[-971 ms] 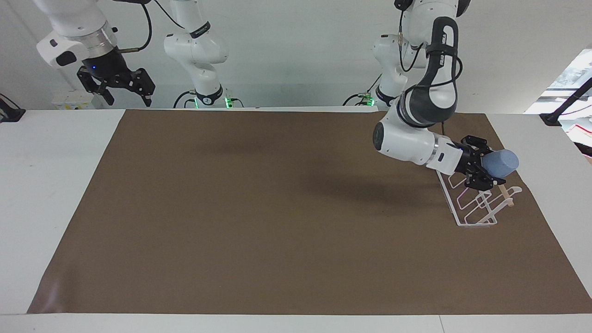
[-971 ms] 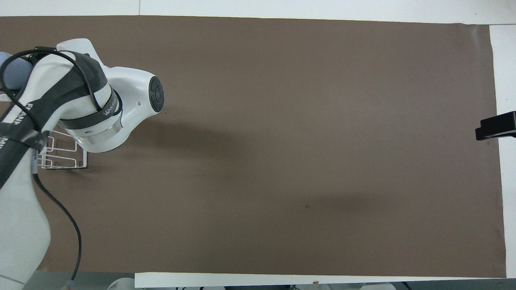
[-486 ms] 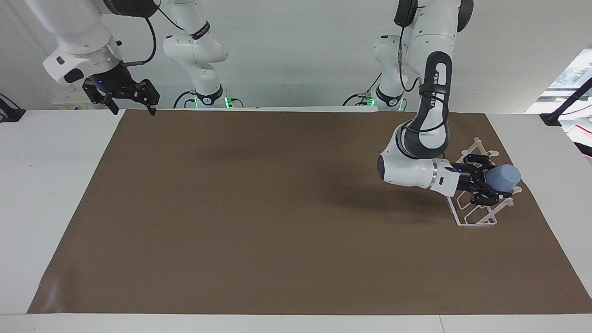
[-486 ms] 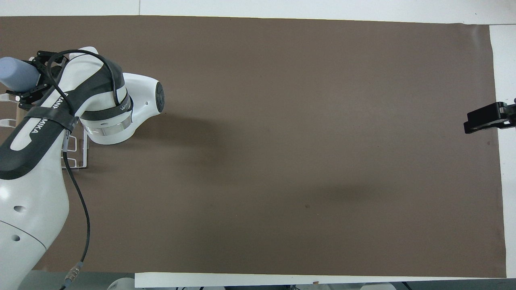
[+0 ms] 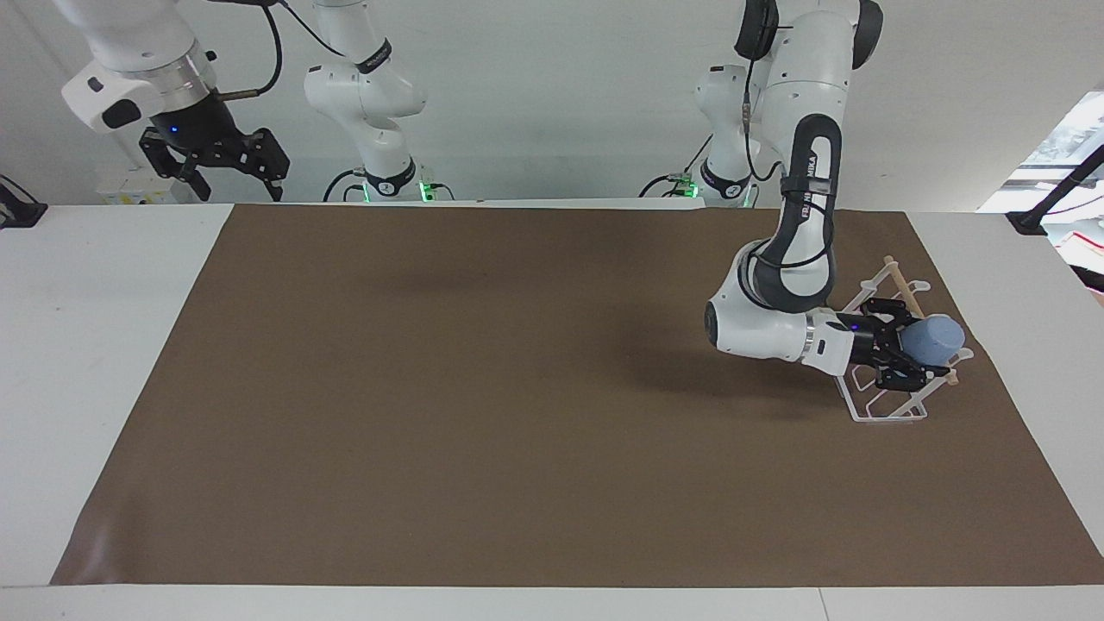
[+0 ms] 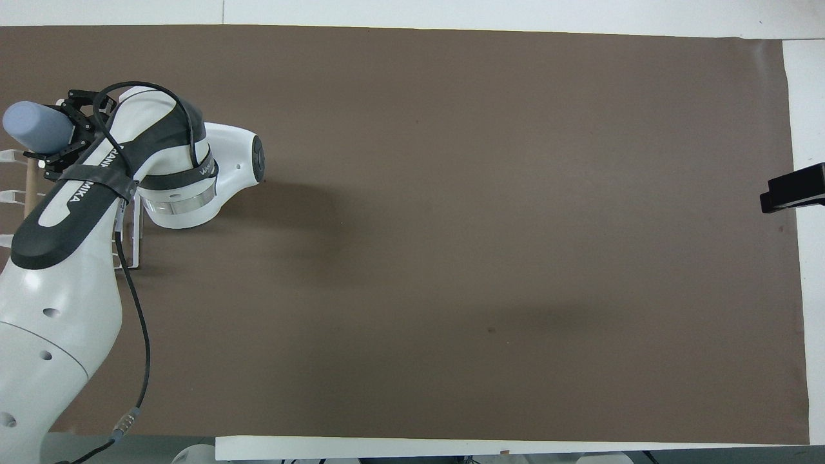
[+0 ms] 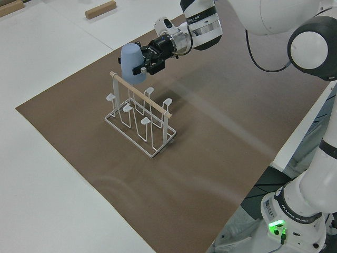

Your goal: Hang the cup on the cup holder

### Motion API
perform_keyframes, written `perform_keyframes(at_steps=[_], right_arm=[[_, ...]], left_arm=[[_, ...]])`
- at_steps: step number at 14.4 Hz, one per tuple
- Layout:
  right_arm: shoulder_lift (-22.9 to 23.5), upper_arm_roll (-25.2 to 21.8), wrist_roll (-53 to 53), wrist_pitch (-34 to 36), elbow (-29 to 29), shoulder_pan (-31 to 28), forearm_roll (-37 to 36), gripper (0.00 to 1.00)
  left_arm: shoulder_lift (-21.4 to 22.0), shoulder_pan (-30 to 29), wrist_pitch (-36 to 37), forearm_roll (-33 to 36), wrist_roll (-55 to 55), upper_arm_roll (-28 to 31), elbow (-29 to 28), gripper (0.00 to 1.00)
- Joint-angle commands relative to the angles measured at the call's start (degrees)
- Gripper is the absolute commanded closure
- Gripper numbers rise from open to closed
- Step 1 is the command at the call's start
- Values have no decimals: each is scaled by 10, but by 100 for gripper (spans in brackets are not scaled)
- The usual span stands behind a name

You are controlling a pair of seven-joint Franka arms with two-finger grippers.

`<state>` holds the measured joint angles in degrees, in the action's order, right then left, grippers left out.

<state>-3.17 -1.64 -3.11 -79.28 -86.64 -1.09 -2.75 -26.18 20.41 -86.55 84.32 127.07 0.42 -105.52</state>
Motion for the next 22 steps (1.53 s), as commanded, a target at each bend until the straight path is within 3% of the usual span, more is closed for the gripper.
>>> perform_keyframes(at_steps=[1, 2, 3, 4, 5, 6, 9, 14, 19, 22], right_arm=[[0, 5, -8, 5, 2, -4, -23, 0], [-1, 4, -8, 5, 2, -4, -24, 0], [-1, 3, -8, 6, 2, -8, -23, 0], [-2, -1, -8, 6, 2, -11, -17, 0], [-3, -1, -10, 8, -5, -22, -14, 0], [-8, -1, -10, 8, -12, -23, -14, 0], [-11, 0, -10, 8, -20, -23, -14, 0], [-11, 1, -11, 8, -20, -23, -14, 0], [-11, 0, -11, 9, -20, -23, -14, 0], [-11, 0, -10, 8, -20, -23, -14, 0]], left_arm=[[-1, -7, -10, 1, 7, -6, 1, 100], [-1, -7, -17, -6, 7, -6, 1, 100], [-1, -6, -20, -16, 6, -6, 1, 83], [-2, -7, -28, -20, 5, -6, 5, 52], [-2, -7, -44, -20, -1, -6, 6, 13], [-3, -10, -51, -20, -8, -6, 6, 1], [10, -15, -98, -21, -77, -6, 8, 0], [42, -9, -103, -79, -116, -6, 47, 1], [161, -26, -150, -227, -355, -5, 45, 0], [187, -62, -179, -333, -474, -5, 45, 0]])
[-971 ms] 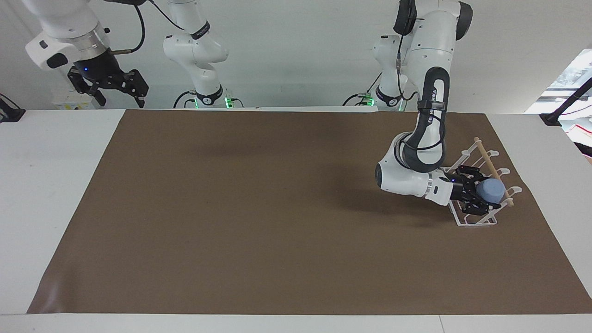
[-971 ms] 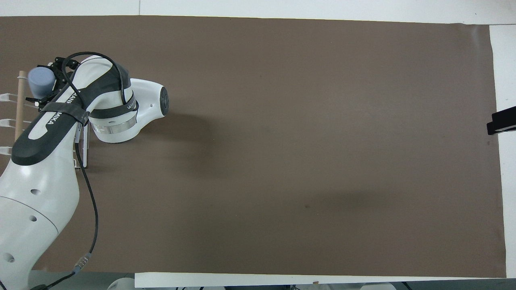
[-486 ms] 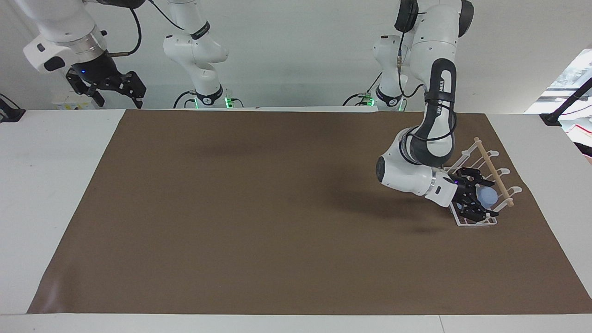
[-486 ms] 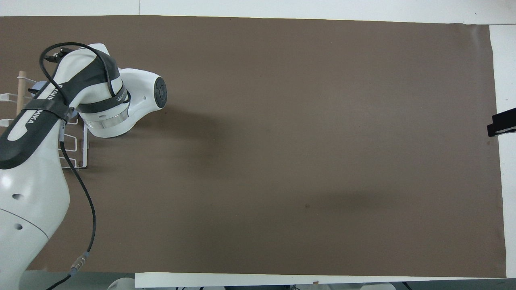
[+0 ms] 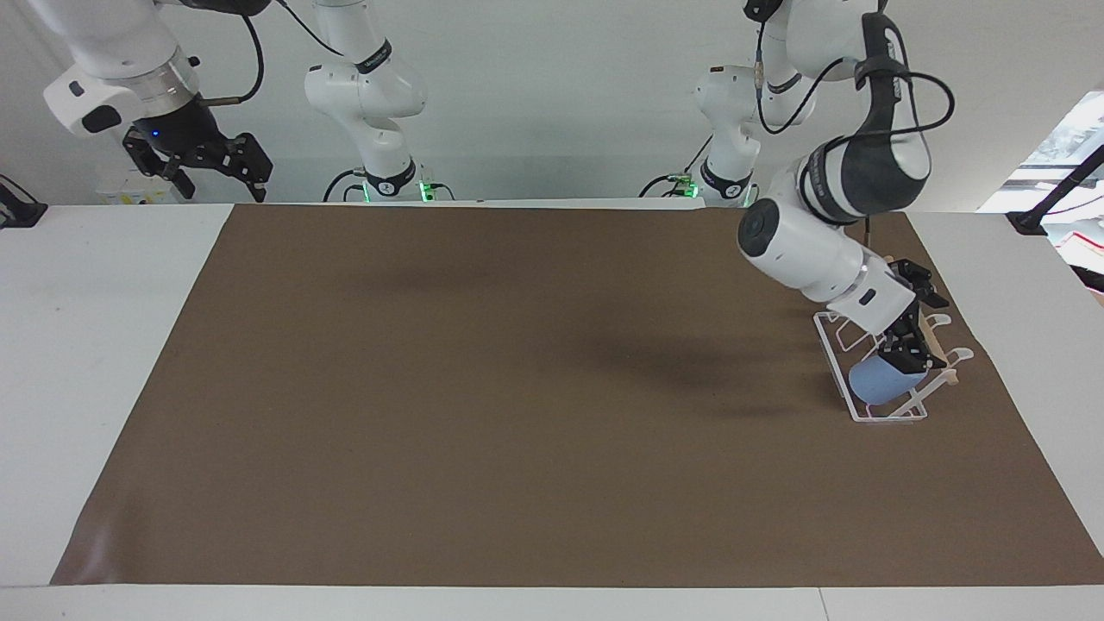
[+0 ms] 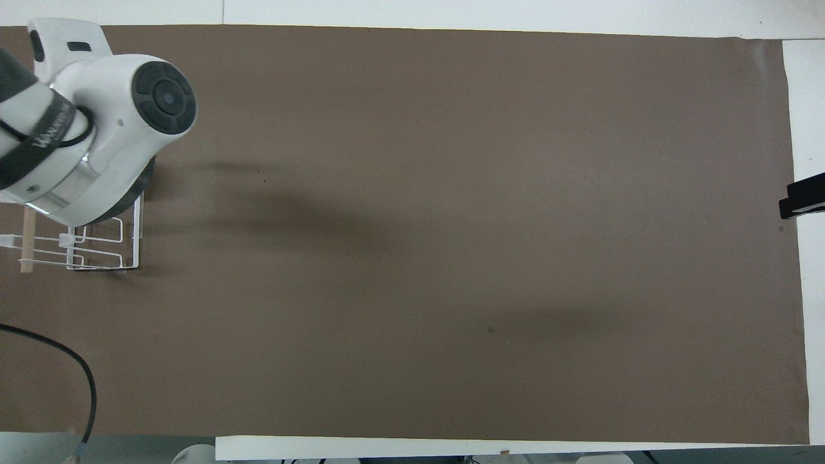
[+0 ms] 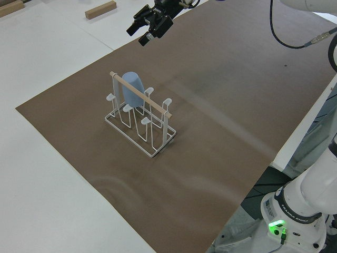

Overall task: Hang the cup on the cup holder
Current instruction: 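Open the left gripper and withdraw it from the cup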

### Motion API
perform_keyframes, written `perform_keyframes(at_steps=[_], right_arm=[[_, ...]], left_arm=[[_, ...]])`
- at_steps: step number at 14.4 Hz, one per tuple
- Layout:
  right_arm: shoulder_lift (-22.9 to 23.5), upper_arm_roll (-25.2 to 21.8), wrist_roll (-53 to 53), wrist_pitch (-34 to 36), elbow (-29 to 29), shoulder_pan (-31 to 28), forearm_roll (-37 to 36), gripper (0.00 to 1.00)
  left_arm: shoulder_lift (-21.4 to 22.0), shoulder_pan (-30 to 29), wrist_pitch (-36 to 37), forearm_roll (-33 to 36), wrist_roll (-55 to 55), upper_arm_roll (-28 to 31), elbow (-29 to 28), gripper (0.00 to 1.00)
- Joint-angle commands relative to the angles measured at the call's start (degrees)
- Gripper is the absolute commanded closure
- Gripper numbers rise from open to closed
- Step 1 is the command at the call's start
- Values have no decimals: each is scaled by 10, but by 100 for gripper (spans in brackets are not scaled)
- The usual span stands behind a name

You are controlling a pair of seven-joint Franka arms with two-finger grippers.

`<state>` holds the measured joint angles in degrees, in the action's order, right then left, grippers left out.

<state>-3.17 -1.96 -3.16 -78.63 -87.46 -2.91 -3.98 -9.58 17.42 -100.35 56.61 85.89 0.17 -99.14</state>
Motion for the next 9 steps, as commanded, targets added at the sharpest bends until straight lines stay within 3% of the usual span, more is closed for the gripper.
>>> perform_keyframes(at_steps=[1, 5, 9], right_arm=[[-10, 3, -11, 1, -12, -4, -2, 0], [-10, 4, -10, 1, -12, -4, -2, 0], [-10, 3, -11, 2, -12, -4, -2, 0]], left_arm=[[28, -46, -61, -88, -105, -3, -18, 0], [46, -92, -60, -237, -345, 3, -3, 0], [73, -121, -24, -347, -476, 4, -8, 0]])
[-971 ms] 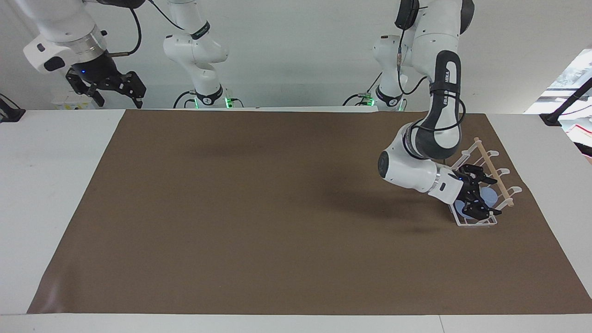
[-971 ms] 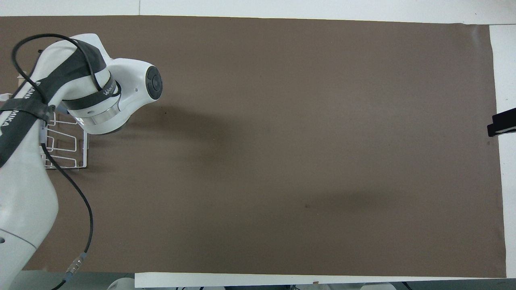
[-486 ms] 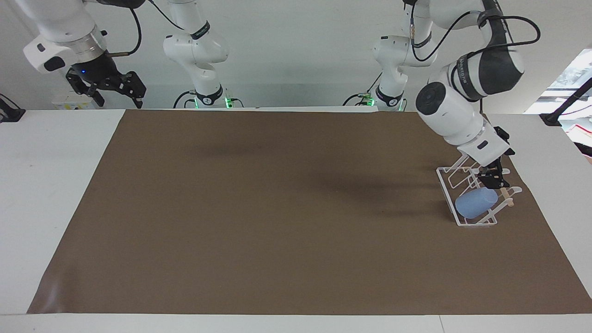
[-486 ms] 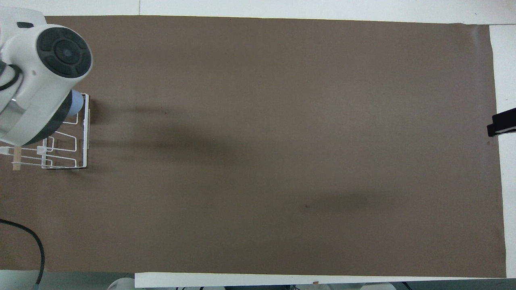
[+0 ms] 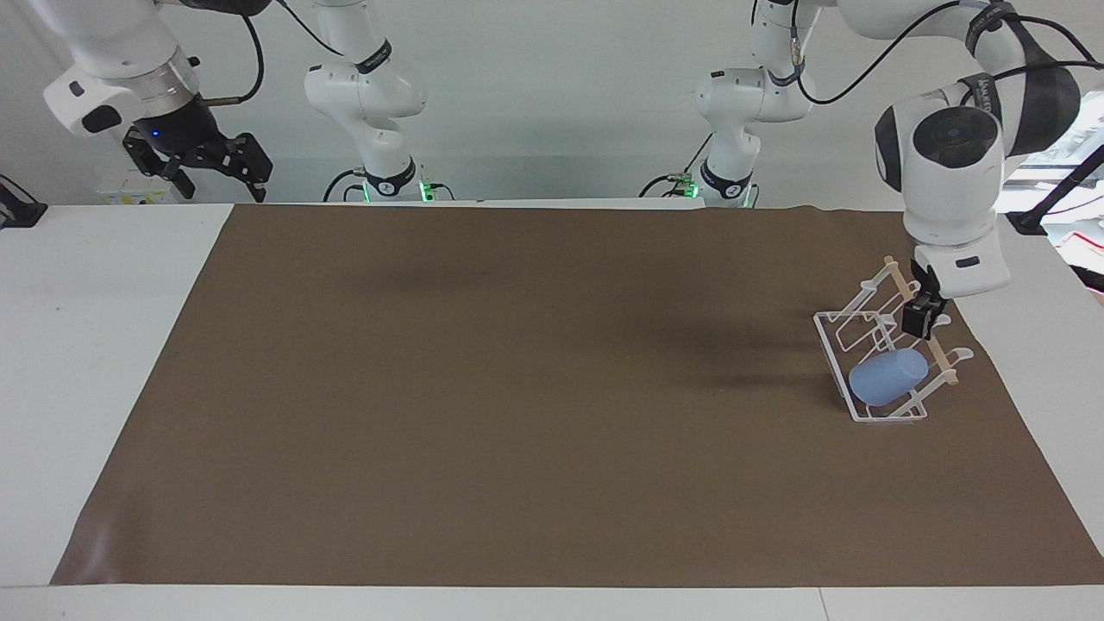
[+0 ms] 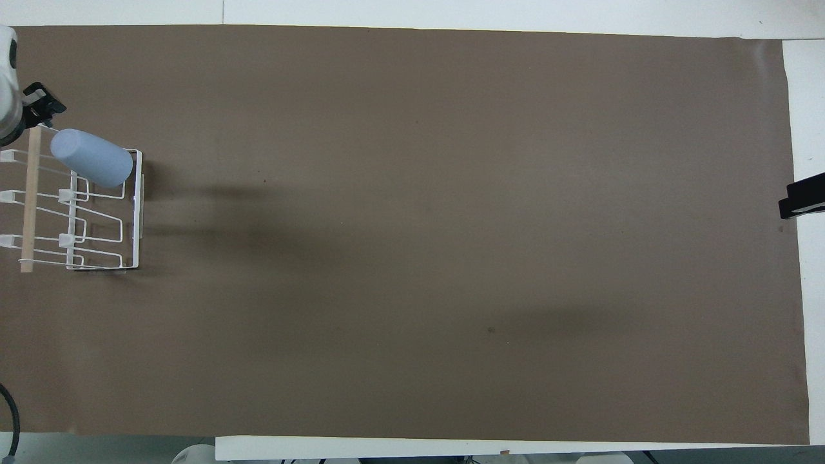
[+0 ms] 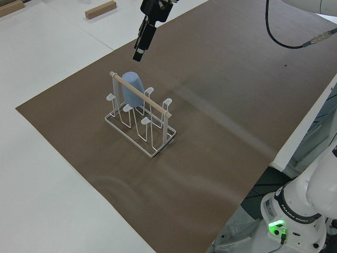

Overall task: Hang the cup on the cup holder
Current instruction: 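Open the left gripper and withdraw it from the cup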

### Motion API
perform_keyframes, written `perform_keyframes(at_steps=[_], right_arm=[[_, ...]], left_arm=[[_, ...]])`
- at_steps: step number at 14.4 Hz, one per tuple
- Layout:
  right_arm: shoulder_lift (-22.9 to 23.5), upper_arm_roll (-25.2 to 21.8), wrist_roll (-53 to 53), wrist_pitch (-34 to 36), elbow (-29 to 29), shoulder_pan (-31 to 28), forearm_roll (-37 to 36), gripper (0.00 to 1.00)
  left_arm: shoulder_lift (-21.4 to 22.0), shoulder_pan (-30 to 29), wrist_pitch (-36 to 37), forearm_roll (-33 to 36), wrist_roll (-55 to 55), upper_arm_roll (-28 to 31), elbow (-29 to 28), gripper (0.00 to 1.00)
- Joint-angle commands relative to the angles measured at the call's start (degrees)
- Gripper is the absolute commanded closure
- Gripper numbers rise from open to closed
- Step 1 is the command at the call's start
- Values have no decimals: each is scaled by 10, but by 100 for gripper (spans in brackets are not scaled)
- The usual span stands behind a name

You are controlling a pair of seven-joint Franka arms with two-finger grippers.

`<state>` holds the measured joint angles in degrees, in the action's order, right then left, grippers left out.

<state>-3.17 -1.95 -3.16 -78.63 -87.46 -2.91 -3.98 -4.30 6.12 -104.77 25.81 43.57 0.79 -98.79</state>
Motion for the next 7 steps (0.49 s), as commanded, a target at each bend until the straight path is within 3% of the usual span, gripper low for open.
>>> perform_keyframes(at_steps=[1, 4, 7], right_arm=[[-10, 3, -11, 2, -12, -4, -2, 0], [-10, 4, -11, 1, -12, -4, -2, 0], [-10, 4, -11, 1, -12, -4, -2, 0]], left_arm=[[26, -8, 35, -67, -74, -3, -12, 0], [51, -12, 97, -159, -201, -2, -9, 0], [64, -12, 117, -203, -294, 1, -4, 0]])
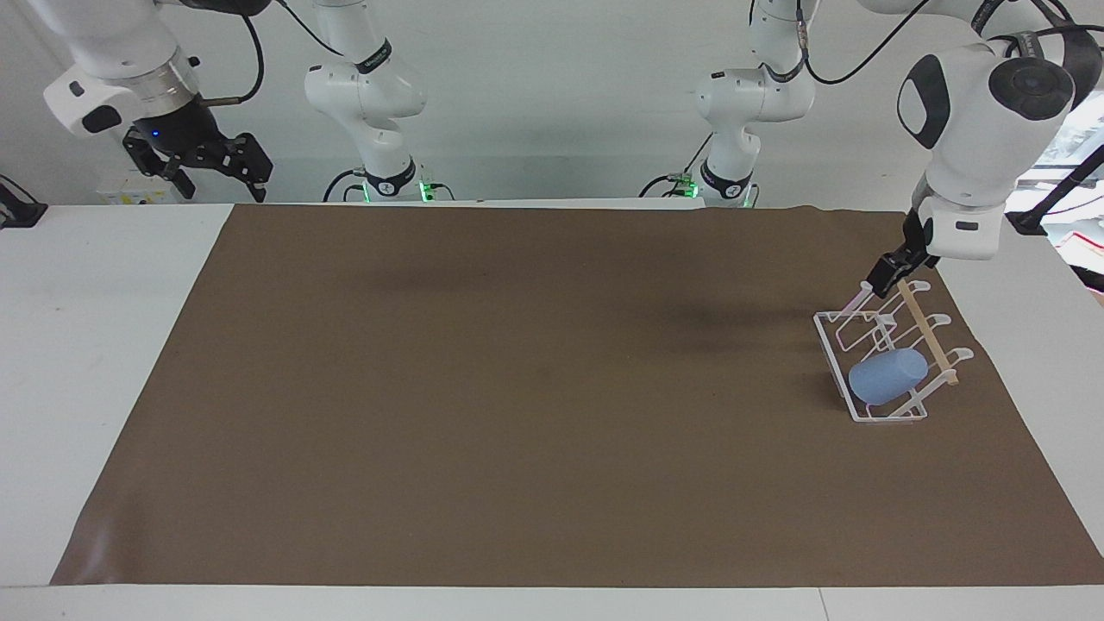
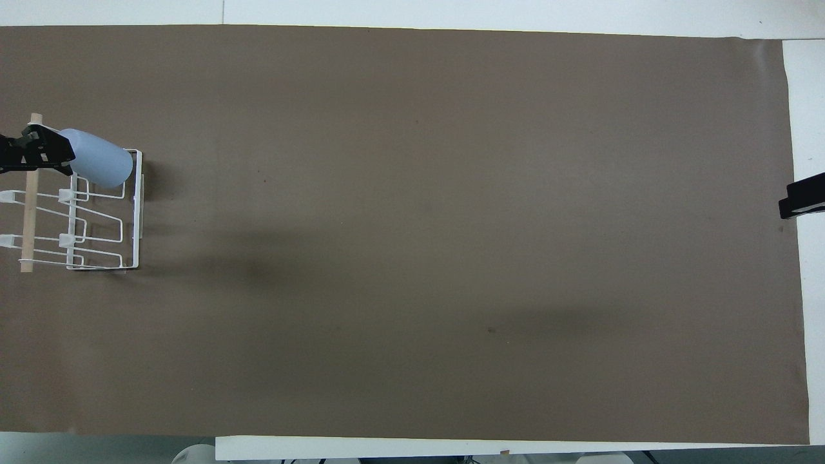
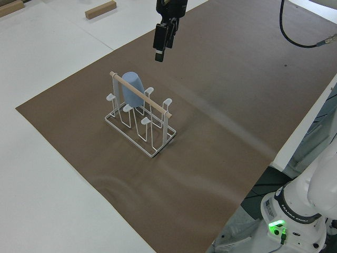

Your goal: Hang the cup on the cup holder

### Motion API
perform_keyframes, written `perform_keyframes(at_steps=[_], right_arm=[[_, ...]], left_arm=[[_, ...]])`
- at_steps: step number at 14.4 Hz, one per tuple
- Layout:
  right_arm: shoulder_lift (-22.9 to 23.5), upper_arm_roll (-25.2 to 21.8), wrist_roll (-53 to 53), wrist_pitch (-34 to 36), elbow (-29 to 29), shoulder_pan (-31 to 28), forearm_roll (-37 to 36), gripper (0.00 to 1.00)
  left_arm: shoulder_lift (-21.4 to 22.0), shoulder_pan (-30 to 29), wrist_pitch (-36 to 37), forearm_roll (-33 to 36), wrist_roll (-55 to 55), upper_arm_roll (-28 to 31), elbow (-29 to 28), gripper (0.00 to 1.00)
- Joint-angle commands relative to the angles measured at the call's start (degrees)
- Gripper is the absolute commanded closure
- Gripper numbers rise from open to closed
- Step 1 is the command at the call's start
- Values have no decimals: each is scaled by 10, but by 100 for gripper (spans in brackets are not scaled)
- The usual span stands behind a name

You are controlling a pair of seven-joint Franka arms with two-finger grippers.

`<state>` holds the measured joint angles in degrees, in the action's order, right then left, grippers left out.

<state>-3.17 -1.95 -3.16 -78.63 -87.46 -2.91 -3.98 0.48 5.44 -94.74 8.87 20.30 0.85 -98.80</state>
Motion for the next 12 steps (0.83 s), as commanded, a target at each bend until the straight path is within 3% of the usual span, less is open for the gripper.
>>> perform_keyframes(at_steps=[1, 4, 6, 12], right_arm=[[-10, 3, -10, 2, -12, -4, -2, 0], [-10, 3, -10, 2, -12, -4, -2, 0], [-10, 4, -10, 1, -12, -4, -2, 0], [-10, 3, -10, 1, -12, -4, -2, 0]], left_arm=[[16, 1, 31, -49, -86, 0, 13, 0], [12, 1, 77, -64, -152, -11, 55, 0], [11, -1, 78, -127, -205, -3, 67, 0], [11, 0, 81, -128, -251, -4, 77, 0]])
